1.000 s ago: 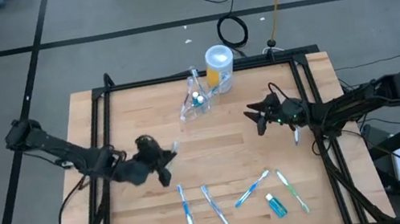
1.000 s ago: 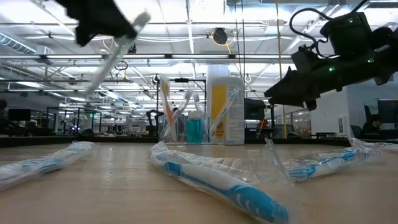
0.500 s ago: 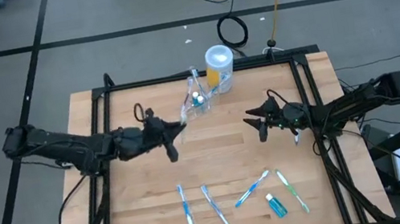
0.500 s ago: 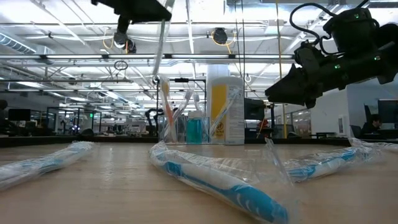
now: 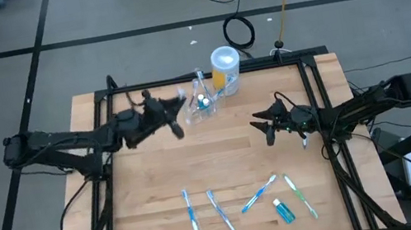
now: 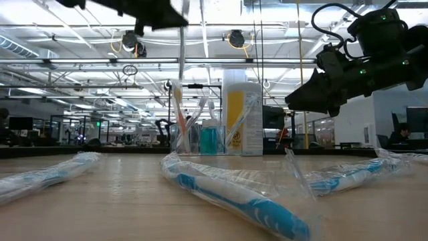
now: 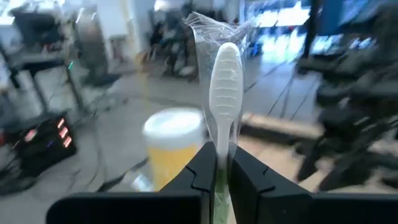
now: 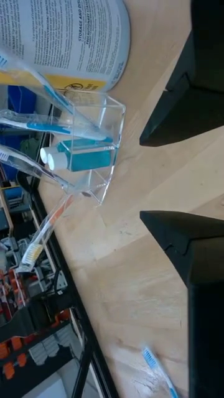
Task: Pick & Place toothbrushing station
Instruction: Put the left green toothbrush into the left section of the transparent organizer
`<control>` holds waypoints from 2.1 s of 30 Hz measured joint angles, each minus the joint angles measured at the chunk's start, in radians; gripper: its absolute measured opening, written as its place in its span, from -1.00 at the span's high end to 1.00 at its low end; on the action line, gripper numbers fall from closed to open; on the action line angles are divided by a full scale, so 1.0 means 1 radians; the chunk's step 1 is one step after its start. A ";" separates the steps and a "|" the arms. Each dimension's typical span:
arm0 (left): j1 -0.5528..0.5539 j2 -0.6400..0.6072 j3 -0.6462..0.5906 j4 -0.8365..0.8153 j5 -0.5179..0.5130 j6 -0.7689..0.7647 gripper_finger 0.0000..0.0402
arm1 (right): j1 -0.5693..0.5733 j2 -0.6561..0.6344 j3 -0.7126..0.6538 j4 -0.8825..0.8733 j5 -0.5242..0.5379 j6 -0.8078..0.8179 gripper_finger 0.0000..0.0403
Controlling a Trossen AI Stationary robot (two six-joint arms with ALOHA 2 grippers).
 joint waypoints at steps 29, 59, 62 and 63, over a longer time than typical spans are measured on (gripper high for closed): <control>0.341 0.181 0.000 -0.037 0.291 -0.136 0.85 | 0.000 0.000 0.000 0.018 -0.003 0.098 0.15; 0.336 0.400 -0.001 -0.038 0.218 -0.237 0.85 | 0.000 0.000 0.000 0.018 -0.003 0.098 0.15; 0.323 0.398 0.000 -0.085 0.215 -0.223 0.85 | 0.000 0.000 0.000 0.018 -0.003 0.098 0.15; 0.318 0.398 0.001 -0.099 0.215 -0.209 0.85 | 0.000 0.000 0.000 0.018 -0.003 0.098 0.15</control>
